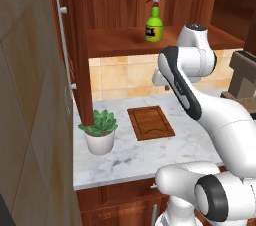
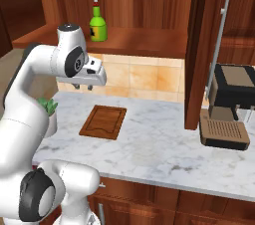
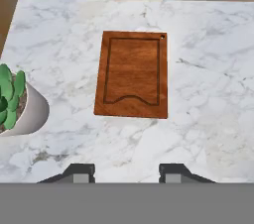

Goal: Grab the spray bottle from the cabinet, then place it next to the cutting board for sanitizing. Then grab the dish brush from the countertop next to the sink and place it next to the cutting board.

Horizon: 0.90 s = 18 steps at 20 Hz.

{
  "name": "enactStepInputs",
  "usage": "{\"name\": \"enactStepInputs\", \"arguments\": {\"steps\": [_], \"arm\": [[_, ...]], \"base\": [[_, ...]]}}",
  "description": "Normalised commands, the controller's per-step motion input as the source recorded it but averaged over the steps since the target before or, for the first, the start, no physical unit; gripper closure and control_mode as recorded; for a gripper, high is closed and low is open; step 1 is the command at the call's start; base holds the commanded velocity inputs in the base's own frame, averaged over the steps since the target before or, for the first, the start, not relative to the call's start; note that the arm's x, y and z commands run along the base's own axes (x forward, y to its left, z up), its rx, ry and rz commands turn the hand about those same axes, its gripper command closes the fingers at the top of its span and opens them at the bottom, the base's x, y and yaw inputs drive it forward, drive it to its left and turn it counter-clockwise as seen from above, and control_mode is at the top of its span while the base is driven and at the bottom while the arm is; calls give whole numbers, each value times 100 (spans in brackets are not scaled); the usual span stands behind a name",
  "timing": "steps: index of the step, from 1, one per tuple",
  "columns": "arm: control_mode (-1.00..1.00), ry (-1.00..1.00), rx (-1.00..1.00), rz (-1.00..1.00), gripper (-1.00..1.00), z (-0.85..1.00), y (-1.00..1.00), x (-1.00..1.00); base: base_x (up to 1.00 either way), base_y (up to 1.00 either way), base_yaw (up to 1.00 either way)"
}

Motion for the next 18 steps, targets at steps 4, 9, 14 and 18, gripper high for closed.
{"name": "enactStepInputs", "arguments": {"steps": [4, 9, 14, 18], "arm": [[-100, 0, 0, 1, -100, 0, 0, -22], [-100, -17, 2, 2, -100, 9, 0, -65], [-100, -43, 13, 0, -100, 60, 0, -60], [-100, -55, 6, 0, -100, 75, 0, -42]], "base": [[0, 0, 0], [0, 0, 0], [0, 0, 0], [0, 0, 0]]}}
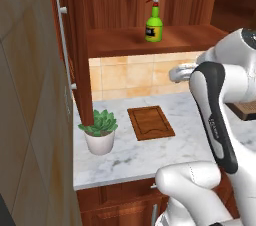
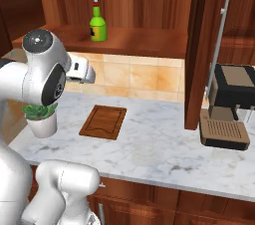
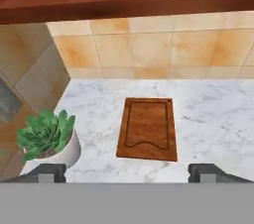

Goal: Grab the spray bottle from the cabinet, then place it next to the cutting board for sanitizing. Then grab the dish brush from the countertop next to the sink and place it next to the cutting board.

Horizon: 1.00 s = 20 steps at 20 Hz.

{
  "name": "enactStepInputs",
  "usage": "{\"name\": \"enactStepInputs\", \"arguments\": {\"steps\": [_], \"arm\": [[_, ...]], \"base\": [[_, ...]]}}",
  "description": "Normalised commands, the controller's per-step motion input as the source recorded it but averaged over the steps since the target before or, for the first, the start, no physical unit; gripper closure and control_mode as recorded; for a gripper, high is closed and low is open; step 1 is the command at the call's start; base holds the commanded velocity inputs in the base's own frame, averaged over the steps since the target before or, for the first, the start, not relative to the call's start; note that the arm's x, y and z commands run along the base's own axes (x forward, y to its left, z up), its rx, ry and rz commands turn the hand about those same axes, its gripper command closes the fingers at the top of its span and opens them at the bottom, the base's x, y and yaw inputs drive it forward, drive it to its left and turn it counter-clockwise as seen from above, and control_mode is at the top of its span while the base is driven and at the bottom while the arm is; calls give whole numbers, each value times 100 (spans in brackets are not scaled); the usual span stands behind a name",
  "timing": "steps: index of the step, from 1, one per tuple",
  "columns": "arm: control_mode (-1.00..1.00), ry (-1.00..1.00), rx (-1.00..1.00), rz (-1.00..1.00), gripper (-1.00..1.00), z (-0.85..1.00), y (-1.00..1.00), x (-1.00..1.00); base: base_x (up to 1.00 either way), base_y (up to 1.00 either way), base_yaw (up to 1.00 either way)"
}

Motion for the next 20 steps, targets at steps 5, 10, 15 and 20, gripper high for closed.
{"name": "enactStepInputs", "arguments": {"steps": [5, 10, 15, 20], "arm": [[-100, -70, 0, 0, -100, 58, 0, -22], [-100, -46, 1, 0, -100, 77, 0, 0], [-100, -27, 3, 0, -100, 35, 0, 4], [-100, -2, 4, 0, -100, 25, 0, 35]], "base": [[0, 0, 0], [0, 0, 0], [0, 0, 0], [0, 0, 0]]}}
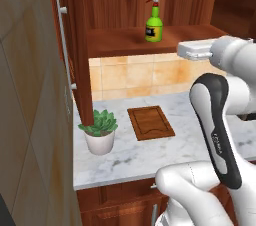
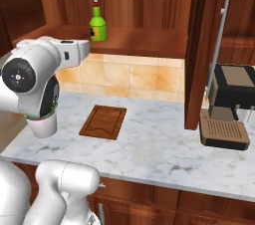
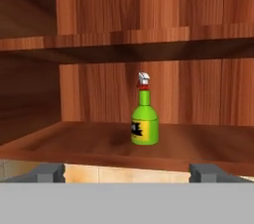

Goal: Grab the spray bottle from the cabinet, then place it next to the cutting board for sanitizing. Then grab the dish brush from the countertop next to the sink and place it next to the cutting board.

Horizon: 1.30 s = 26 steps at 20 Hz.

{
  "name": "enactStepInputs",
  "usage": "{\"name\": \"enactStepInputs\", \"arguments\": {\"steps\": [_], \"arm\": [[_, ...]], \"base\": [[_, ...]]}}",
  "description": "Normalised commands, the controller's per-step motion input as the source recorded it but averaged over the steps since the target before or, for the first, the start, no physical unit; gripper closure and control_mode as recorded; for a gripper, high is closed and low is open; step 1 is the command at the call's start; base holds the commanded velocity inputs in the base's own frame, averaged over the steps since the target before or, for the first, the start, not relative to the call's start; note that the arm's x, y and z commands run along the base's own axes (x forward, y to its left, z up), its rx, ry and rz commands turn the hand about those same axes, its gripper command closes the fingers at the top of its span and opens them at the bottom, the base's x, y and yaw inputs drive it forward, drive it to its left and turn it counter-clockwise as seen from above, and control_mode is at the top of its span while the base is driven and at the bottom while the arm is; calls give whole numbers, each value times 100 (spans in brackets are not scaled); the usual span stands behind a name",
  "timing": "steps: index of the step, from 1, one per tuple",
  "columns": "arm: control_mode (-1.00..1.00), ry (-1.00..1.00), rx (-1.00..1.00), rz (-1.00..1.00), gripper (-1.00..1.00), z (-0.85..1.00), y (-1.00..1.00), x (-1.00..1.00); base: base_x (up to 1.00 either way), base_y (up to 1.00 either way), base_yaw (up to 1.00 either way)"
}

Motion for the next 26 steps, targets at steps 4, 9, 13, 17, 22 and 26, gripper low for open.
{"name": "enactStepInputs", "arguments": {"steps": [4, 9, 13, 17, 22, 26], "arm": [[-100, 0, 1, -2, -100, 29, 0, 29], [-100, 1, 0, 0, -100, 16, 0, 43], [-100, 0, 0, 0, -100, 0, 0, 46], [-100, 0, 0, 0, -100, 0, 0, 42], [-100, 0, 0, 0, -100, -2, 0, 42], [-100, 0, 0, 0, -100, 0, 0, 48]], "base": [[0, 0, 0], [0, 0, 0], [0, 0, 0], [0, 0, 0], [0, 0, 0], [0, 0, 0]]}}
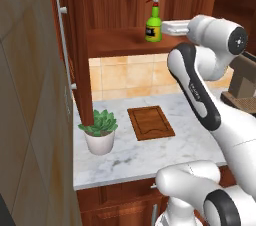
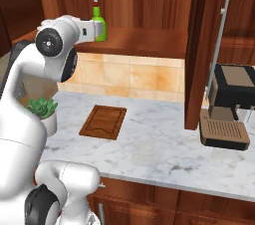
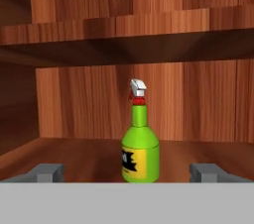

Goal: Grab the spray bottle from the cabinet, then place it next to the cutting board for sanitizing. Then grab the dish brush from the countertop next to the sink and place it next to the cutting board.

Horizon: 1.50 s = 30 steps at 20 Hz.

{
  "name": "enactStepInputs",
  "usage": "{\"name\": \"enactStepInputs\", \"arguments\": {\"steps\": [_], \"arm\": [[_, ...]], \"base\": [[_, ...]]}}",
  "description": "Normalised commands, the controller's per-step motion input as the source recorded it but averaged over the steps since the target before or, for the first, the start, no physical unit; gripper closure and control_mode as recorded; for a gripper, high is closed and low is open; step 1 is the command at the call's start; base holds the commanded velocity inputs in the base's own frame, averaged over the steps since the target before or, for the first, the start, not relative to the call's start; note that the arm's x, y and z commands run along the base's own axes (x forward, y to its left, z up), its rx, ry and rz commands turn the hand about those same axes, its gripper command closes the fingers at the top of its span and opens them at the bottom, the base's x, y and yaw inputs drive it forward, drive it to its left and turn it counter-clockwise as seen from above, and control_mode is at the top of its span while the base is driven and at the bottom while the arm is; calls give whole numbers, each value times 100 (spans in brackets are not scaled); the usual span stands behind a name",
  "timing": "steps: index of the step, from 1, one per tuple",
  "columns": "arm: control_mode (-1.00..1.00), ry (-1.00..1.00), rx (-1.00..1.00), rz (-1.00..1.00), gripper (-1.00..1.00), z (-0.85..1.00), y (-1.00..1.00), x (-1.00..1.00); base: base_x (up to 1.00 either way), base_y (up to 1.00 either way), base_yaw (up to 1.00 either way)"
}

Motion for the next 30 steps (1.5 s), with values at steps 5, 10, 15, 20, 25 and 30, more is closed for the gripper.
{"name": "enactStepInputs", "arguments": {"steps": [5, 10, 15, 20, 25, 30], "arm": [[-100, 0, 0, 0, -100, 0, 0, 57], [-100, 0, 0, 0, -100, 0, 0, 62], [-100, 0, 0, 0, -100, 0, 0, 69], [-100, 0, 0, 0, -100, 0, 5, 57], [-100, 0, 0, 0, -100, 0, 2, 57], [-100, 0, 0, 0, -100, 0, 1, 50]], "base": [[0, 0, 0], [0, 0, 0], [0, 0, 0], [0, 0, 0], [0, 0, 0], [0, 0, 0]]}}
